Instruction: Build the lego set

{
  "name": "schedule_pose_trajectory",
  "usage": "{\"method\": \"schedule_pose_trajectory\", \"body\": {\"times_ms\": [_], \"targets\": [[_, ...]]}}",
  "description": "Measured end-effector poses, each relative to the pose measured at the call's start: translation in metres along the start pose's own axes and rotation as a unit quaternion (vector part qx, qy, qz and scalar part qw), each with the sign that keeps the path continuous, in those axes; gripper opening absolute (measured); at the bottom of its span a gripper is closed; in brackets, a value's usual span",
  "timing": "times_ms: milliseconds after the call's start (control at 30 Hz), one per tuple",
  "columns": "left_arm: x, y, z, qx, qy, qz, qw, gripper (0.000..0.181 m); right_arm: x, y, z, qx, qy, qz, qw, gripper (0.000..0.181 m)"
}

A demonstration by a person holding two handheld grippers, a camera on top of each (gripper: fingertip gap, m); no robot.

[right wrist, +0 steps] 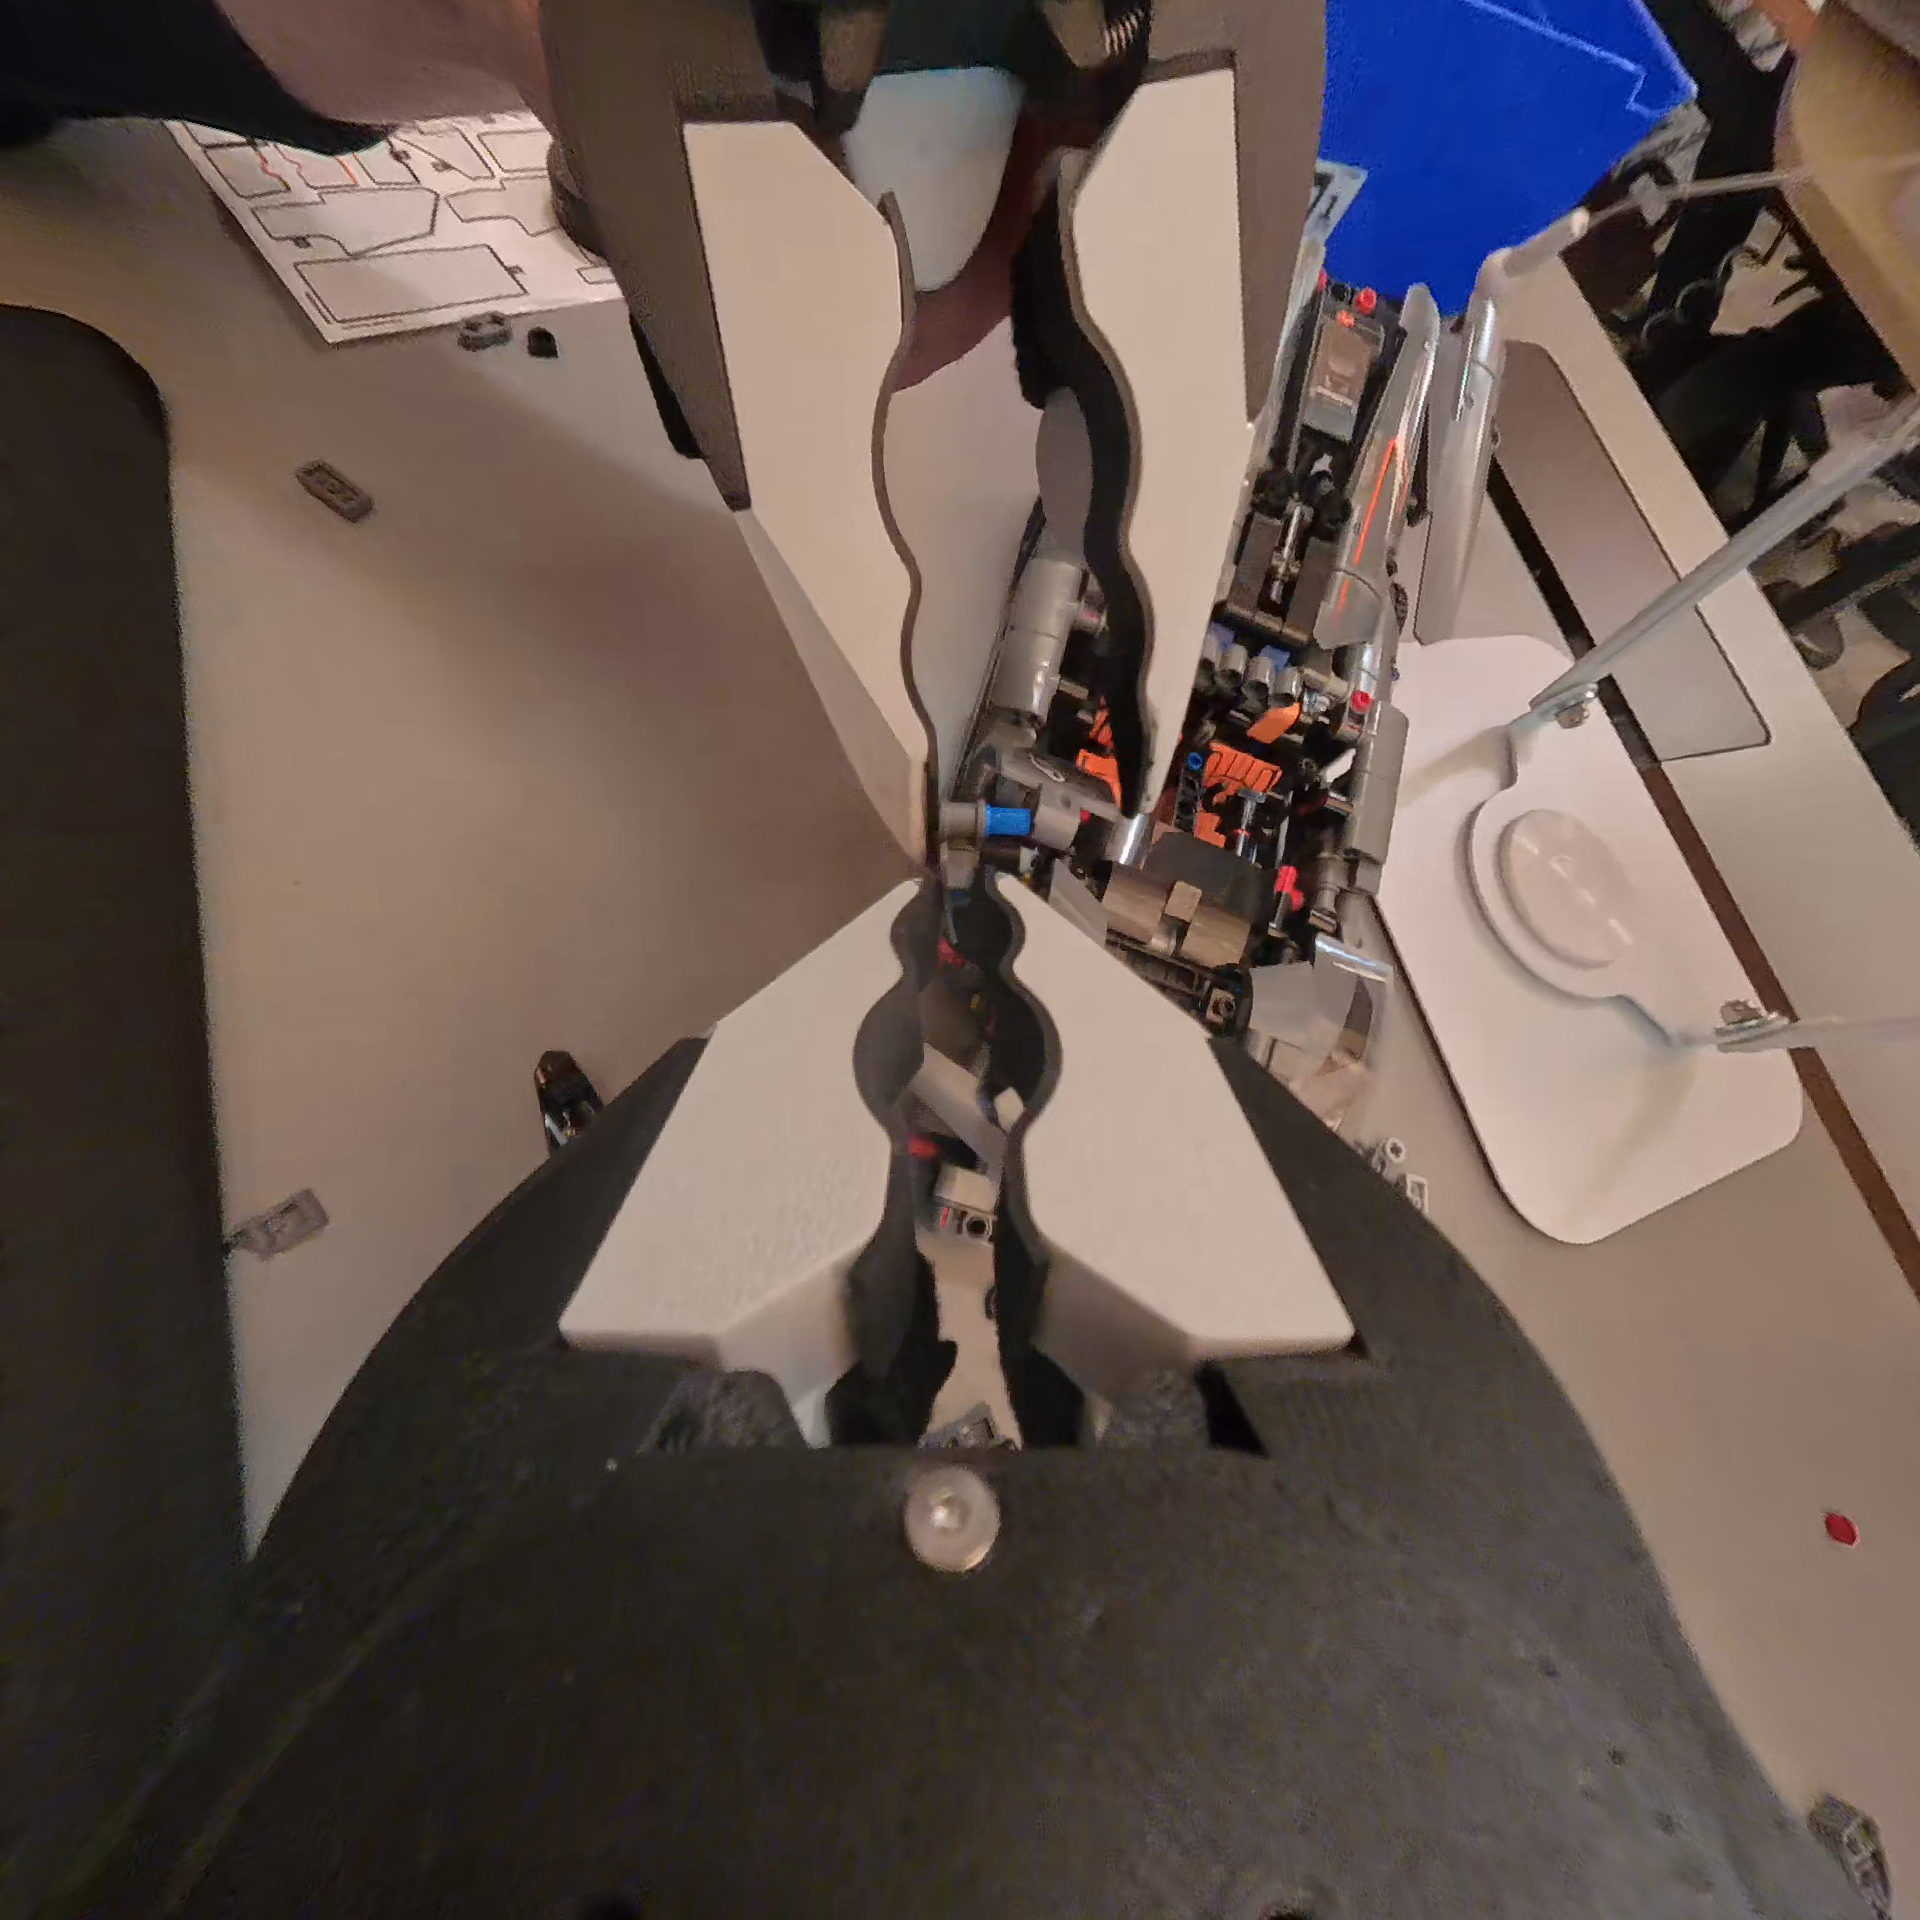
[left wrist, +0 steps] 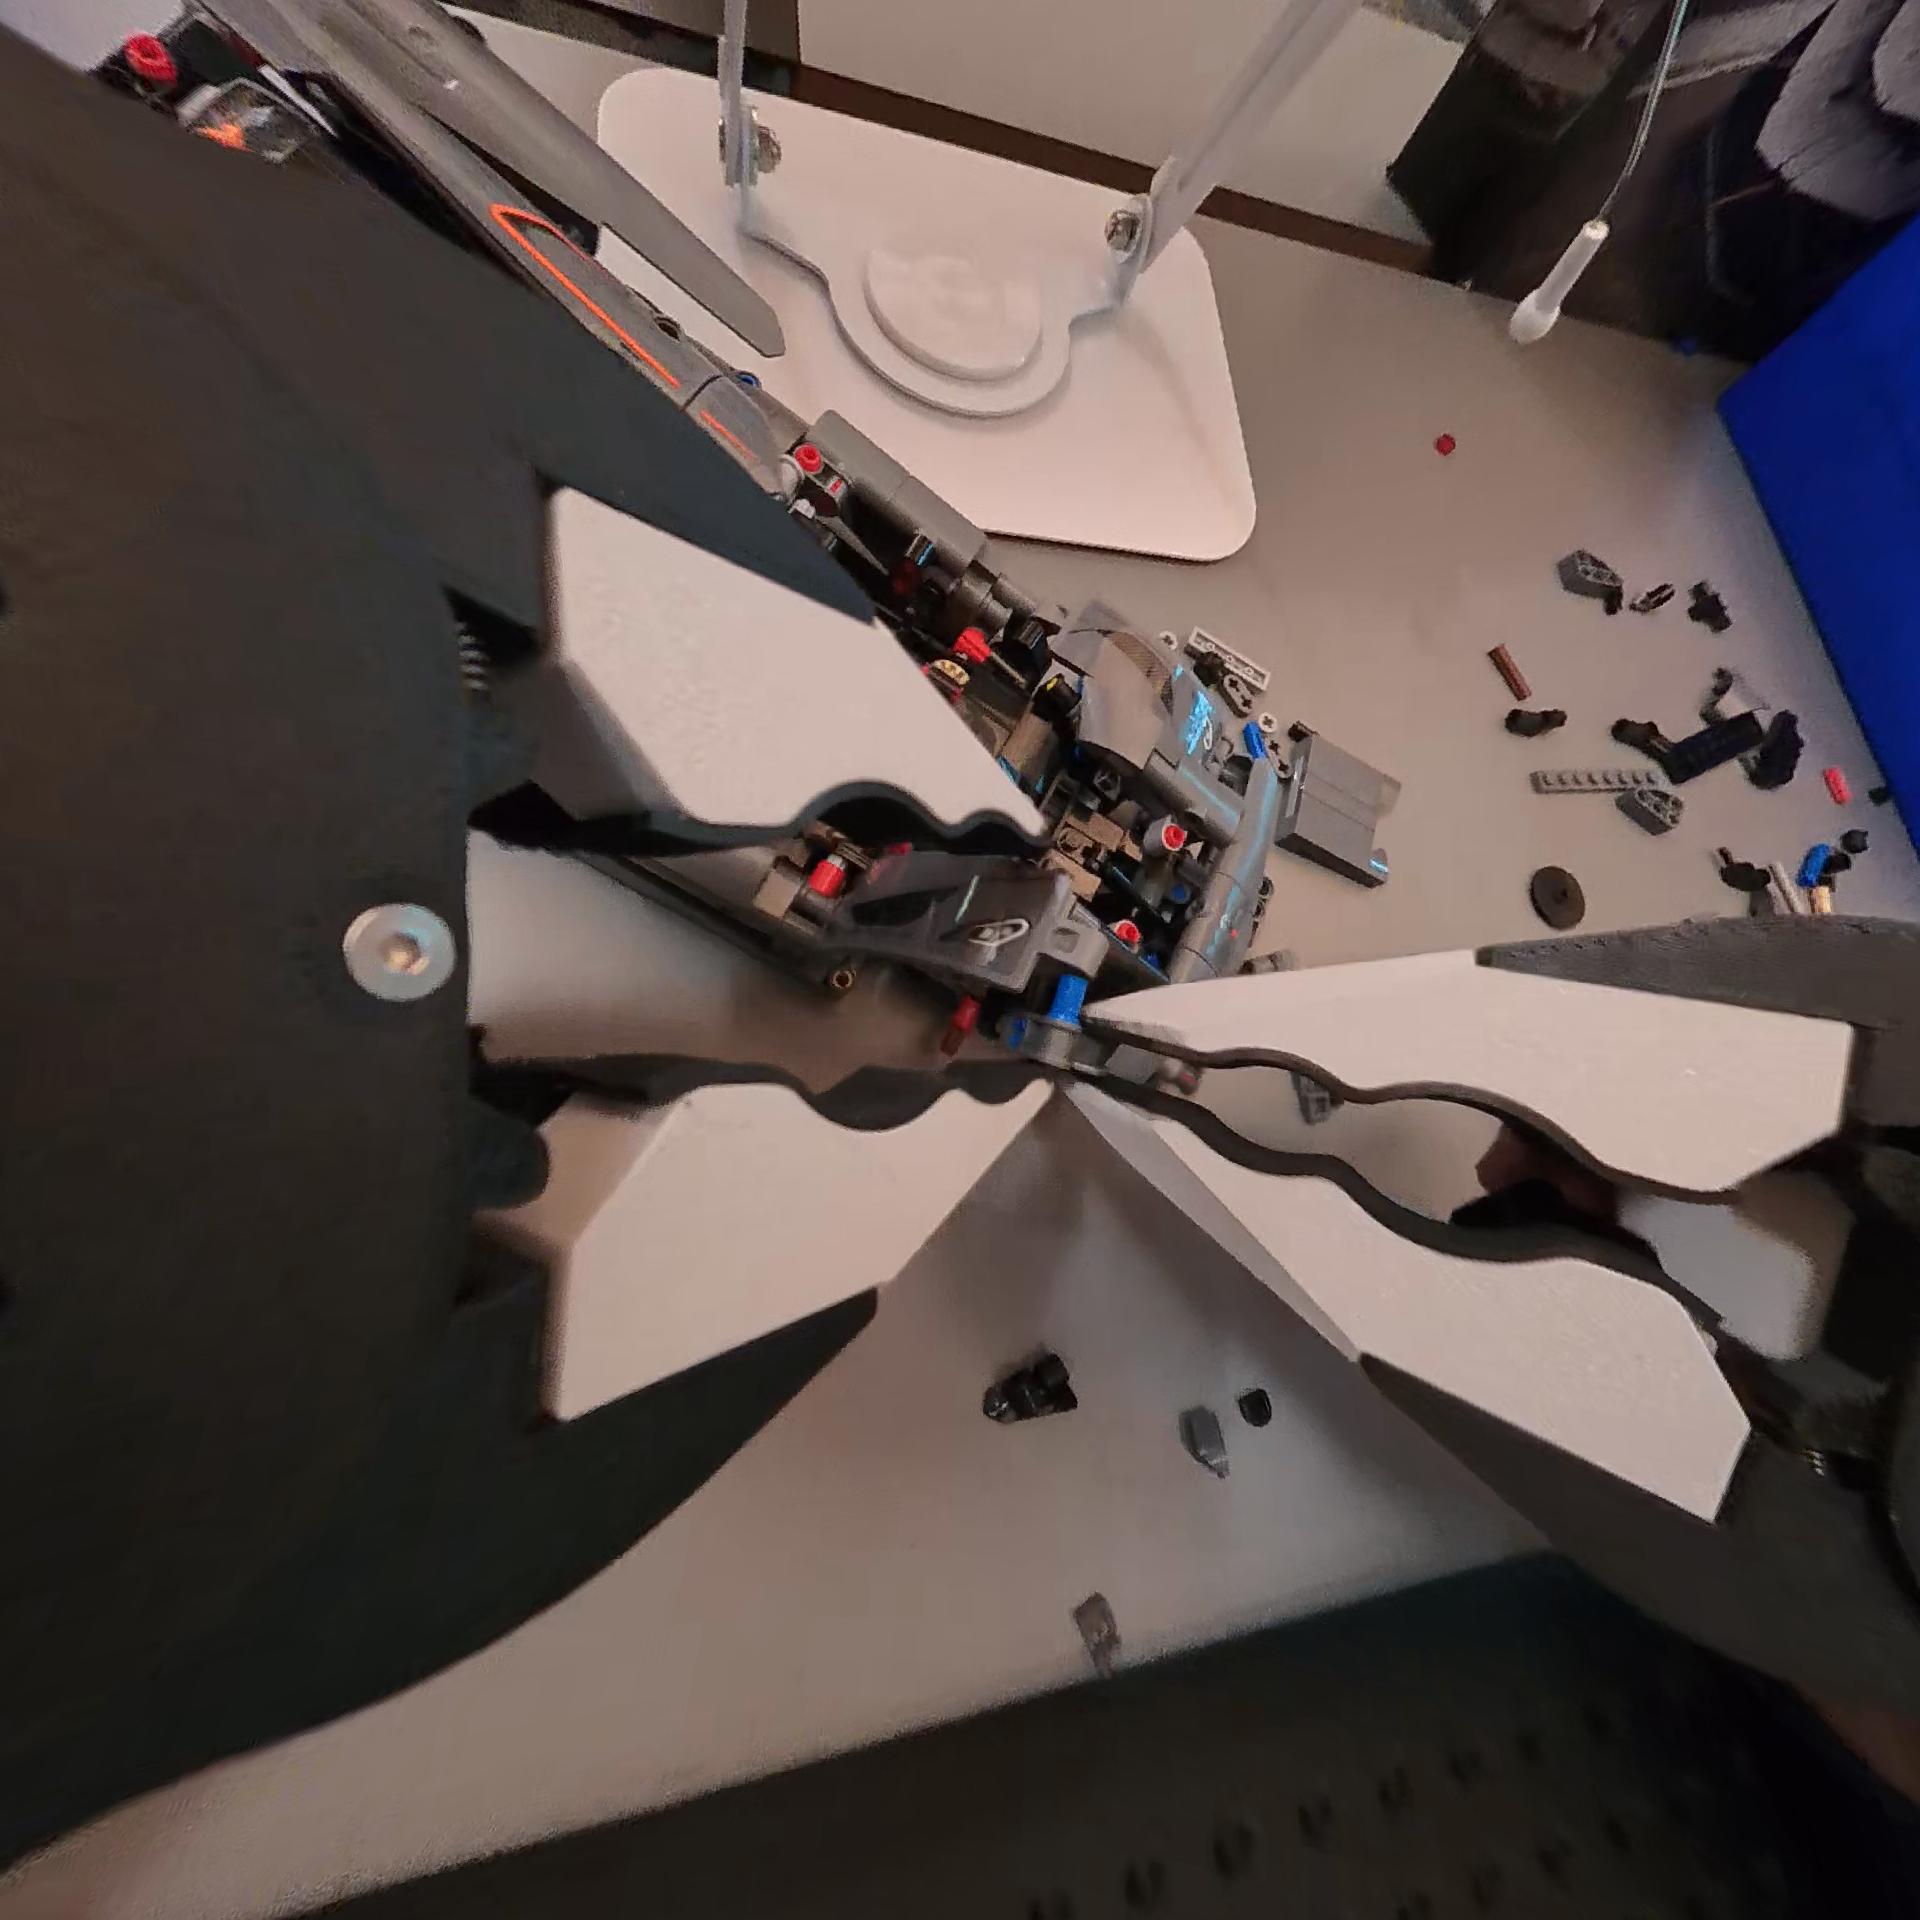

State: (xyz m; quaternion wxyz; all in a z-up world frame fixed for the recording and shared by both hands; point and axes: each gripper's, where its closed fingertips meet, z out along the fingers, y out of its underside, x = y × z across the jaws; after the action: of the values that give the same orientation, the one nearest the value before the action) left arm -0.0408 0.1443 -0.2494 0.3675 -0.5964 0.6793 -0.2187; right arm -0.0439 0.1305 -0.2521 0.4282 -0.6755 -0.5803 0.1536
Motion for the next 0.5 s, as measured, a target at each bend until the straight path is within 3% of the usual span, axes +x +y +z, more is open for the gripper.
{"method": "schedule_pose_trajectory", "body": {"times_ms": [500], "targets": [[-0.0007, -0.0003, 0.0057, 0.000, 0.013, -0.004, 1.000, 0.036, 0.0007, 0.0031, -0.0019, 0.005, -0.021, 0.047, 0.999, 0.004]]}}
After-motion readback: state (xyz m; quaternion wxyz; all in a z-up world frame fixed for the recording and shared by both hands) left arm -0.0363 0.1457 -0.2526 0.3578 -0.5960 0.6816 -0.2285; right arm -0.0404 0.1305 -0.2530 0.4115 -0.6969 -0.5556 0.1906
